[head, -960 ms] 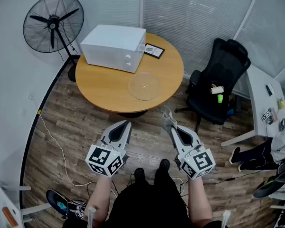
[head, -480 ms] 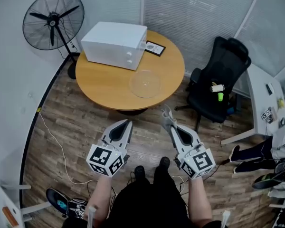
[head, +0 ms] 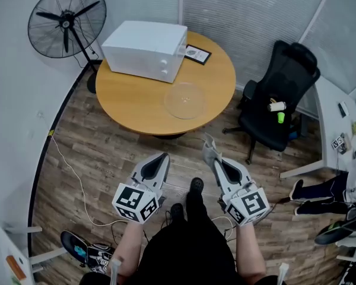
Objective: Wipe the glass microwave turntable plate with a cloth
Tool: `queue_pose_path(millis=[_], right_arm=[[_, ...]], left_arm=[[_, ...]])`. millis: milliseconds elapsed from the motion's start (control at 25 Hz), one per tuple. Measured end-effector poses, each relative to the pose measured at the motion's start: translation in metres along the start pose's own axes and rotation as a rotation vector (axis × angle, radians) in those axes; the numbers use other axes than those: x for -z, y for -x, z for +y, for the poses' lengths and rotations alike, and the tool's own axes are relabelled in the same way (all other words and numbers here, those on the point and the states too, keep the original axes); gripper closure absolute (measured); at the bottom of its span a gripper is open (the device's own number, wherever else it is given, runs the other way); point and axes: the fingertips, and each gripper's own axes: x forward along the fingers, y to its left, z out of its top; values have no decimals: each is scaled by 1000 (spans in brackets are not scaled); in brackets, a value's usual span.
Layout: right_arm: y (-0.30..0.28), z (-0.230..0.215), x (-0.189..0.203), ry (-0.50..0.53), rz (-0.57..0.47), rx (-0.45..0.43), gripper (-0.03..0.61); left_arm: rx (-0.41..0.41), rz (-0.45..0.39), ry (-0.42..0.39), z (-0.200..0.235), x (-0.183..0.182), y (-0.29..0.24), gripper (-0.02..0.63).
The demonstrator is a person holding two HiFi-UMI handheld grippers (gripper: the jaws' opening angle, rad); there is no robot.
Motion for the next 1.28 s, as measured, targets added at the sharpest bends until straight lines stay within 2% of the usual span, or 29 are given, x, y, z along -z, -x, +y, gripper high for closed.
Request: queue_pose_path(millis=[240,480,800,1040,1280], right_arm=[[-26,-28,-5,-3,-21,-17,557],[-58,-73,-17,0,-23,-47,557],[-94,-132,-14,-22,-4,-102,557],[-109,-162,-9,-42,9,-135,557],[-119,-182,-6,-59,13,-146,557]], left_arm=[[-8,12,-14,11,-5,-32,617],[-15,20,-24,19,-21,-91,617],[-66,52,-17,32,-22,-155,617],[-100,78,9,36,-13,-183,617],[-110,99,1,34,-11,-200,617]])
